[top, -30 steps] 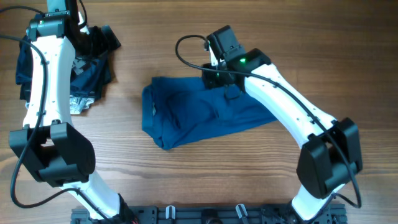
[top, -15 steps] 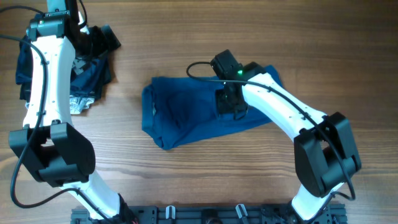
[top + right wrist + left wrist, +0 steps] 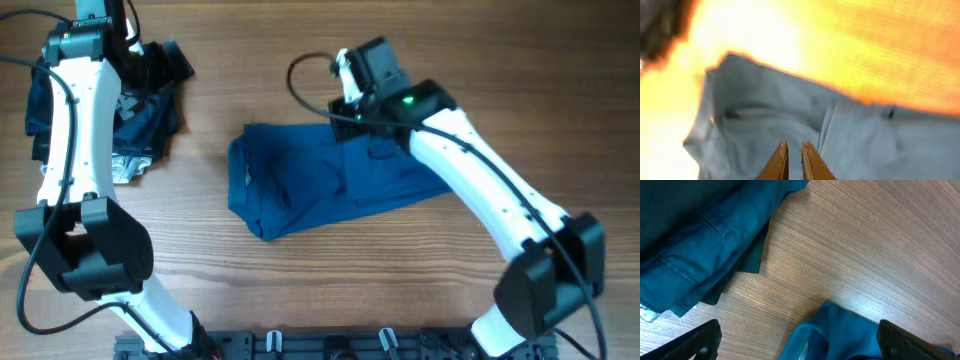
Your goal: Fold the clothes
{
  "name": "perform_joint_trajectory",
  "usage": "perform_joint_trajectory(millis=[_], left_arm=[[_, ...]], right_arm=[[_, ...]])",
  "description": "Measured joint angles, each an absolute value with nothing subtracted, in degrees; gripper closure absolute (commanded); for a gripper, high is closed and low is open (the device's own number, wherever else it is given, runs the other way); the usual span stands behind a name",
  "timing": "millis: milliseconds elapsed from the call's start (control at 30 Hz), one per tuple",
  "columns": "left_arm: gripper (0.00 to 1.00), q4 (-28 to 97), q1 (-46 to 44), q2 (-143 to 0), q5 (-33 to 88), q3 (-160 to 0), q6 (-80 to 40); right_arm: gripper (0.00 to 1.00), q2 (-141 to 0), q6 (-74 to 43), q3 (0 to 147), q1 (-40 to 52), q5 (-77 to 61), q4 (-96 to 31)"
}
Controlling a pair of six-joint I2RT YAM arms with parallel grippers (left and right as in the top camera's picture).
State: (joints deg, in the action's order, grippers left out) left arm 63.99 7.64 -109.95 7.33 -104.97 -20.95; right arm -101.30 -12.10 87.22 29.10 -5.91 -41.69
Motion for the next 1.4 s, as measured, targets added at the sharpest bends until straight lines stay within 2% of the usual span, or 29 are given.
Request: perform_joint_trajectory(millis=[133,233,333,367,400,433,467,567,633,700,767,867,933,1000,1067,1233,1333,1400], left_arm=[[0.0,63.99,7.62,-109.95,7.33,-104.97,-20.95],[0.0,63.99,7.64,-109.95,7.33,-104.97,-20.95],[0.0,63.99,7.64,-109.95,7.33,-104.97,-20.95],[0.0,63.96,7.64,-109.95,7.33,-104.97,-20.95],[0.0,63.99,7.64,-109.95,7.33,-104.97,-20.95],[0.0,63.96,7.64,-109.95,7.33,-104.97,-20.95],[0.0,63.99,7.64,-109.95,7.33,-104.97,-20.95],[0.0,63.99,7.64,-109.95,7.33,-104.97,-20.95],[0.0,63.99,7.64,-109.95,7.33,-104.97,-20.95],[0.0,64.01,7.62,-109.95,7.33,-104.97,-20.95],[0.0,63.99,7.64,-109.95,7.33,-104.97,-20.95],[0.0,63.99,7.64,-109.95,7.33,-104.97,-20.95],[0.0,63.99,7.62,-109.97,7.33,-104.97,-20.95],[0.0,63.99,7.64,-110.0,7.31,-104.97,-20.95],[0.0,64.01,7.62,-110.0,7.33,-104.97,-20.95],[0.0,63.96,7.64,-110.0,7.33,-104.97,-20.95],[0.0,63.99,7.64,-110.0,7.33,-104.97,-20.95],[0.0,63.99,7.62,-110.02,7.33,-104.97,-20.95]], right_arm=[[0.87,-103.72,-13.21,87.46,28.01,-4.49,-39.77],[0.83,-110.59,-14.81,87.37,28.03,-4.29,-39.44],[0.85,-119.92,-16.69,87.35,28.03,-4.62,-36.58],[0.81,-121.99,-16.88,87.24,28.03,-5.76,-35.4],[0.72,-123.17,-16.82,86.91,28.08,-7.55,-33.93],[0.66,-123.17,-15.07,86.61,27.97,-11.11,-30.81],[0.64,-123.17,-13.41,86.61,27.86,-13.45,-29.04],[0.64,-121.32,-8.84,86.72,27.79,-17.26,-28.03],[0.64,-114.21,-7.01,86.7,26.41,-16.05,-33.67],[0.64,-101.69,-5.43,87.48,21.76,-13.1,-41.19],[0.61,-92.03,-1.85,87.77,13.37,-11.46,-47.44],[0.55,-88.42,6.04,87.94,1.58,-10.63,-53.6],[0.53,-89.01,10.31,86.89,-5.08,-13.34,-52.86],[0.52,-91.72,14.46,84.55,-11.7,-19.44,-50.98],[0.51,-94.89,16.21,82.78,-13.34,-21.91,-49.12],[0.52,-111.04,21.71,79.92,-13.39,-26.28,-48.69],[0.46,-120.88,25.21,79.96,-13.32,-33.06,-48.58],[0.49,-121.25,25.89,79.96,-13.28,-34.87,-48.51]])
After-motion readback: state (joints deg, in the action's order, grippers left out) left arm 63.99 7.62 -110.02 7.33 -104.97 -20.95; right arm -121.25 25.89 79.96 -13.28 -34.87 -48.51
